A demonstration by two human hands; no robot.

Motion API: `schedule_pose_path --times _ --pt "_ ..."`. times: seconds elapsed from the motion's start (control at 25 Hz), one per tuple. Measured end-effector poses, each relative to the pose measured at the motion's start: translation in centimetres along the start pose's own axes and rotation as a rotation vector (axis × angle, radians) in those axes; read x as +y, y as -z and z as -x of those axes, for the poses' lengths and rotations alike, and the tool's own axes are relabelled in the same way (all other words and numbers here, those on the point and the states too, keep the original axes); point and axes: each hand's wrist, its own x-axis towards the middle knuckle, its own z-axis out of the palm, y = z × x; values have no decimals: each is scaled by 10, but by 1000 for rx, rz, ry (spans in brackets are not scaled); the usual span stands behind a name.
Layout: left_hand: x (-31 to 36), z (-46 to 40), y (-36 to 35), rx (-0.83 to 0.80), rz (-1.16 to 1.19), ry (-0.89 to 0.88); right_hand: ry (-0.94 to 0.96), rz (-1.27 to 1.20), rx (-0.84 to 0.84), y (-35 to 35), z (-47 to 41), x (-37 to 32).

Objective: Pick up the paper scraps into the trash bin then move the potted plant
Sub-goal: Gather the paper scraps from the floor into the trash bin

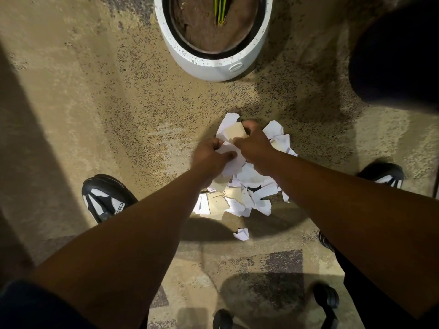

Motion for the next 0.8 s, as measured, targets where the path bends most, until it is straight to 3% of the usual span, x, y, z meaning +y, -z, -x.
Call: schedule_pose_path --times 0.24,0.36,0.64,0.72,0.8 --pt "1 3 8 -112 -28 -55 -143 -130 -168 3 2 -1" --pt "3 7 18 -145 -31 -63 -137 -128 -146 3 -1 1" --pt "11 1 40 12 251 -77 70 28 239 15 -8 6" --pt "17 -11 33 79 188 -69 38 9 213 18 -11 6" --pt "23 -21 22 154 -19 -82 -23 -86 95 15 -11 8"
